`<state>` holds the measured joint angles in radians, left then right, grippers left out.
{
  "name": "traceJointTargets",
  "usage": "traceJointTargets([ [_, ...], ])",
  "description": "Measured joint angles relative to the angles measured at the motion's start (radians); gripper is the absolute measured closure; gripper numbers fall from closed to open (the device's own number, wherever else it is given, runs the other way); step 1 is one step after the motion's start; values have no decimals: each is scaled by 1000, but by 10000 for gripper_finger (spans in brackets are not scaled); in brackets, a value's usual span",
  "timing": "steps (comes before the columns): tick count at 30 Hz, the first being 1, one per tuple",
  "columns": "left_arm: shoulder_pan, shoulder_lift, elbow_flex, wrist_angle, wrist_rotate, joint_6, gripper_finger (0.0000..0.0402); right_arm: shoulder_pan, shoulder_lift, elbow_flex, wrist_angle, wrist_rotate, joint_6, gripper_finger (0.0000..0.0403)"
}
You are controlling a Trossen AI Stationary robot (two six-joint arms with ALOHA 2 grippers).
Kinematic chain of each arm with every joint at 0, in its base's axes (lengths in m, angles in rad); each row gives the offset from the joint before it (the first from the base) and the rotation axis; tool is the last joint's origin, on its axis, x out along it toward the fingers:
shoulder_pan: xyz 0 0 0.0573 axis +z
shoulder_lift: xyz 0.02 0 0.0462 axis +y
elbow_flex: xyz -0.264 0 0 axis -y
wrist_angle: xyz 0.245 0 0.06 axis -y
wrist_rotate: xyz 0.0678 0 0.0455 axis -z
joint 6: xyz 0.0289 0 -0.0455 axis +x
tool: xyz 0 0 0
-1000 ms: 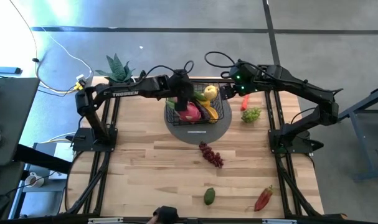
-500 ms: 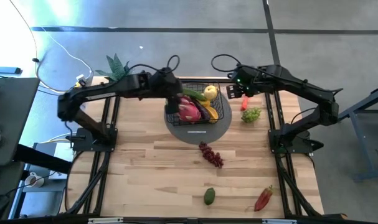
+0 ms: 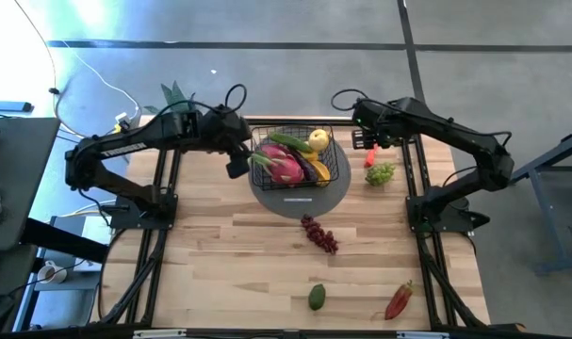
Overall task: Build produce basket
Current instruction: Put the chili pepper into the wire basket
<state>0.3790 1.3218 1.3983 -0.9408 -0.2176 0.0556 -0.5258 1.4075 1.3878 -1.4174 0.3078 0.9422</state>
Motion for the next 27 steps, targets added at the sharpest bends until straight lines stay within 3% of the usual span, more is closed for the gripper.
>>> traceJointTargets([
  [15, 27, -21, -218, 103, -3, -125, 161, -270, 0, -207, 309, -188, -150, 183],
  [27, 108, -20, -307, 217, 53, -151, 161, -358, 0, -413, 553, -213, -133, 183],
])
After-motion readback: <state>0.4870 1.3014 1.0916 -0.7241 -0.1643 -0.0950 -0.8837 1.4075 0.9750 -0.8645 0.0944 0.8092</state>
